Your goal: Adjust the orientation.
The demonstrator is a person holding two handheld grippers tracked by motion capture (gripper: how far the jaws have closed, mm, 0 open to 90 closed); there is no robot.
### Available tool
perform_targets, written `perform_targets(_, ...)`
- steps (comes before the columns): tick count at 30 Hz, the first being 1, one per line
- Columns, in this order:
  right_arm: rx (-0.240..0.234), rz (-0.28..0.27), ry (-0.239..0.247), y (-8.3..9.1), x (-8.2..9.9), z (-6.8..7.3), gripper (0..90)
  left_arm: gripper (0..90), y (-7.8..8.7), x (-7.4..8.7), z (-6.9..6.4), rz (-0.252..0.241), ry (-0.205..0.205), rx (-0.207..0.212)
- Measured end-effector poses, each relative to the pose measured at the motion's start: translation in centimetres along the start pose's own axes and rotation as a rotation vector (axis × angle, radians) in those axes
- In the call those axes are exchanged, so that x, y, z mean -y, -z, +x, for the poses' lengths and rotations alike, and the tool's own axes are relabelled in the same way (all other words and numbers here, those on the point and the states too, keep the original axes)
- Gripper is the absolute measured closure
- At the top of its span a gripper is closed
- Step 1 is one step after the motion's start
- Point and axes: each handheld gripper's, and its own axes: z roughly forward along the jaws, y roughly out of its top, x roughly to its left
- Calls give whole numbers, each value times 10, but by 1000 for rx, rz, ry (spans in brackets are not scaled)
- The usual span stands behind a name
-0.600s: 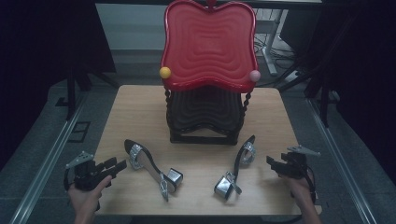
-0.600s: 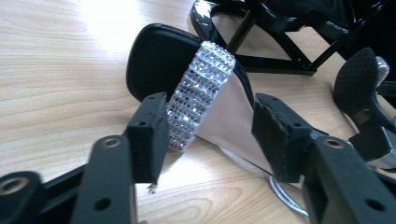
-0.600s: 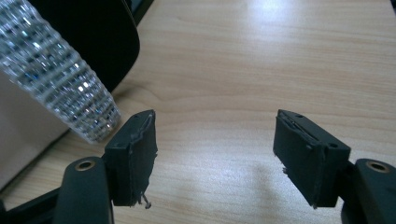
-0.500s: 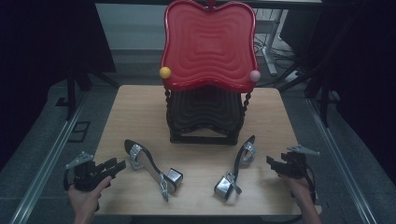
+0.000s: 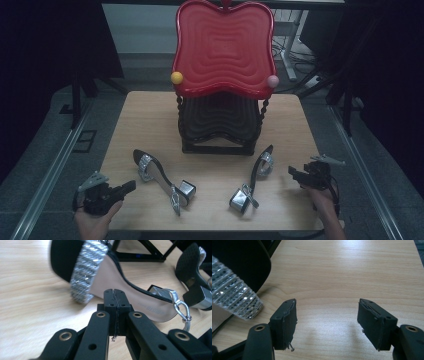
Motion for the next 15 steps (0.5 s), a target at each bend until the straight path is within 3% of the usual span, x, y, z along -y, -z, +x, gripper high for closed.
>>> perform_targets(5,7,1,-6,0,0,-1,325,900,-30,-16,-12,45,-41,-7)
perform_targets(10,7,6,-3,1,0,0,325,900,-55,-25,-9,65,-31,-22)
perform_targets(15,8,12,-3,0,1,0,325,900,-68,-31,-5,64,-8,-21)
